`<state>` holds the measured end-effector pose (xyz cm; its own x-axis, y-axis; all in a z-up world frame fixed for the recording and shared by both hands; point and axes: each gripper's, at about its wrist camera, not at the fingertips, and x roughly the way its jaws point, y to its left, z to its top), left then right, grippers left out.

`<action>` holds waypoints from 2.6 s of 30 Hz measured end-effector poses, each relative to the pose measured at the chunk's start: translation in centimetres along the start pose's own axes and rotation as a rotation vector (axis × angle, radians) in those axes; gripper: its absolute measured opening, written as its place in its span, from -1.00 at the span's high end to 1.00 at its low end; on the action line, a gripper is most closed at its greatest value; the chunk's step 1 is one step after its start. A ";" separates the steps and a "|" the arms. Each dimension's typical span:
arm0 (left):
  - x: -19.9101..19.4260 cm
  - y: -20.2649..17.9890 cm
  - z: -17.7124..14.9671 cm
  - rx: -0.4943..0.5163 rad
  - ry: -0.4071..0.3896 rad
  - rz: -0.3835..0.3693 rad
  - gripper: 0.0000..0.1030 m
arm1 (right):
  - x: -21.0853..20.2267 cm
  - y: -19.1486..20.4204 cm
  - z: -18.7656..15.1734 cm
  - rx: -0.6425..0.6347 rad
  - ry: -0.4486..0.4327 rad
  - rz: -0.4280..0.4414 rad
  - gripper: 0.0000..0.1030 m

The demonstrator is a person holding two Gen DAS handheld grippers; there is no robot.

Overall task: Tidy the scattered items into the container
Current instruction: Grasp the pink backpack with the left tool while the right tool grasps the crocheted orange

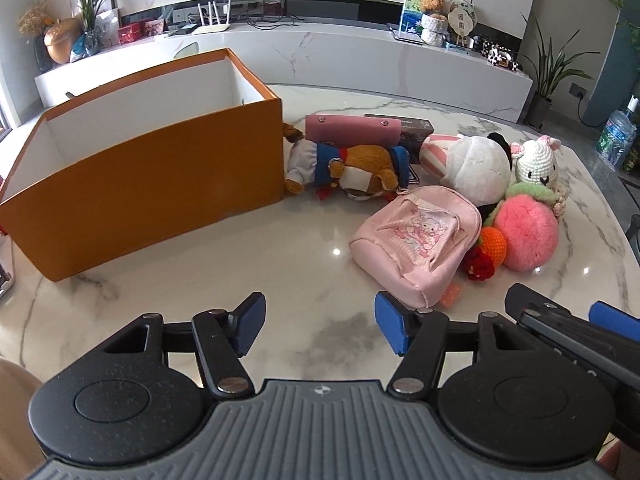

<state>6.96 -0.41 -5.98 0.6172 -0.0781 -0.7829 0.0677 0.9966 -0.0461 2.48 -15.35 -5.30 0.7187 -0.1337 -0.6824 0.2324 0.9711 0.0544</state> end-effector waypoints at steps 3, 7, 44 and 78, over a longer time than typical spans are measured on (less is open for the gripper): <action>1.3 -1.0 0.6 0.024 0.009 -0.035 -0.38 | 1.6 -0.5 0.4 0.003 0.022 0.002 -0.40; 2.9 -2.3 1.1 0.060 0.021 -0.083 -0.38 | 3.7 -1.4 0.9 0.007 0.045 0.006 -0.12; 11.6 -2.8 3.4 0.116 0.006 -0.269 -1.00 | 11.3 -5.8 2.0 0.193 0.189 0.140 -0.05; 4.6 2.5 2.0 0.067 -0.035 -0.208 -0.47 | 9.9 -1.1 3.2 0.063 0.113 0.162 0.01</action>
<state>11.51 1.71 -8.47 0.6110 -0.2841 -0.7389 0.2480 0.9551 -0.1621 11.44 -18.34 -9.77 0.6724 0.0503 -0.7384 0.1627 0.9632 0.2137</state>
